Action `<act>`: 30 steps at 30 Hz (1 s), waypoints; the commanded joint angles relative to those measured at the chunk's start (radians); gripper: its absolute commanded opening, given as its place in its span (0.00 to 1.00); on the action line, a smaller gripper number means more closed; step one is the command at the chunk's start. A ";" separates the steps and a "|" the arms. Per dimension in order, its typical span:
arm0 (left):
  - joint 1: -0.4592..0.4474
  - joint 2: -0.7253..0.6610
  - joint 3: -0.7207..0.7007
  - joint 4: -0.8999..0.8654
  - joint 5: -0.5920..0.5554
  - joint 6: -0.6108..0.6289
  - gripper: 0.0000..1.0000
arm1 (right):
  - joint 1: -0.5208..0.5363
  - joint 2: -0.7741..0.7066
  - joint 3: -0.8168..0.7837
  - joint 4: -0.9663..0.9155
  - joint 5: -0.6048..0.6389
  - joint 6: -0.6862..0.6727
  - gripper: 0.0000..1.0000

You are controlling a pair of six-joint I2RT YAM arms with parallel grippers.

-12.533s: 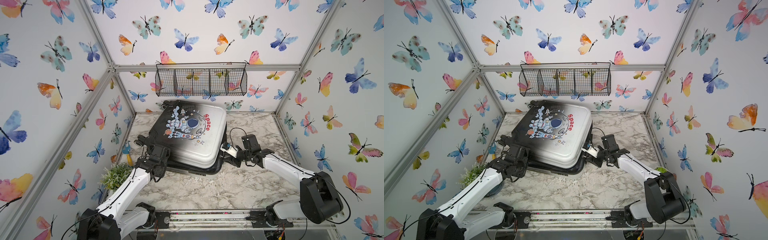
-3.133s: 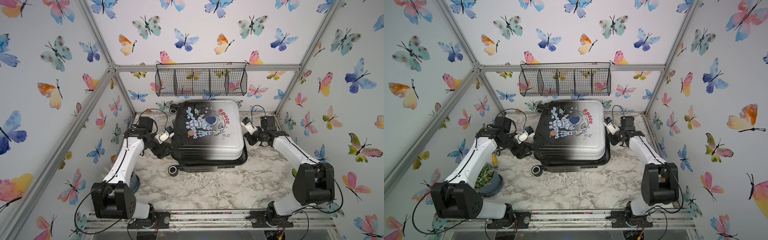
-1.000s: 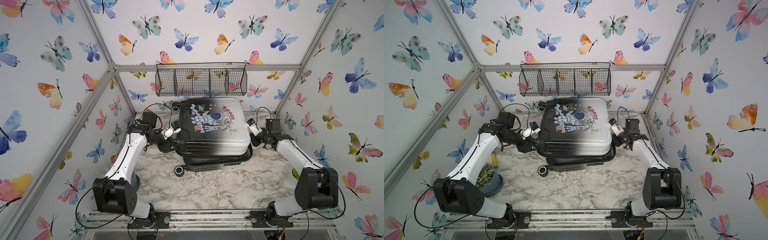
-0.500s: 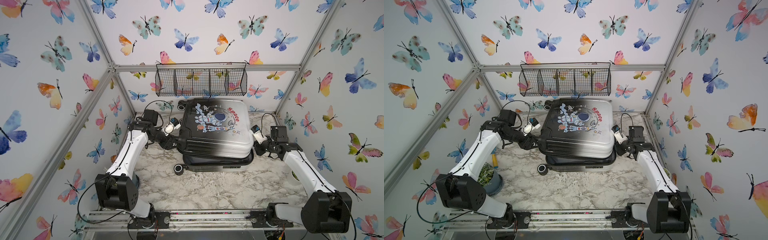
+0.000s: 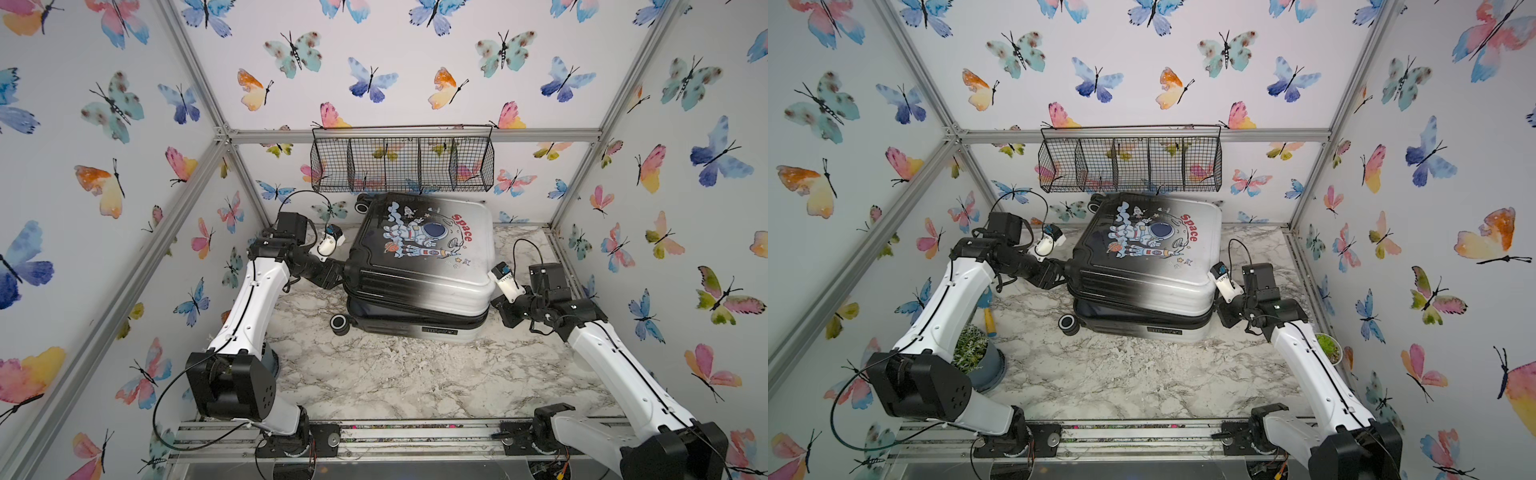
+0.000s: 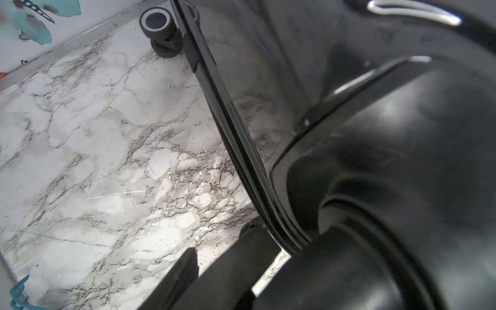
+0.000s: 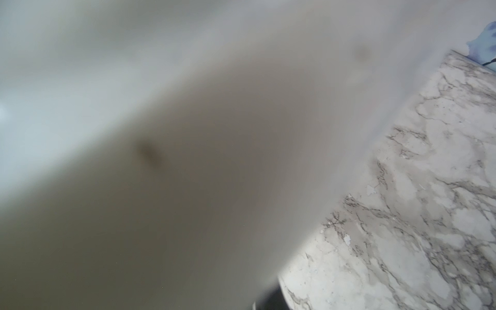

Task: Close the suitcase zippers
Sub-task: Zip the zipper on the suitcase.

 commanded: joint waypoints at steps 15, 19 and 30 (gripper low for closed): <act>0.081 0.016 0.143 0.246 -0.276 -0.483 0.00 | 0.252 -0.182 0.072 -0.041 -0.482 0.111 0.03; 0.149 0.019 0.169 0.233 -0.261 -0.480 0.00 | 0.253 -0.201 0.069 0.019 -0.422 0.139 0.03; 0.119 -0.060 0.029 0.171 -0.190 -0.338 0.11 | 0.279 -0.154 0.067 0.009 -0.206 0.076 0.03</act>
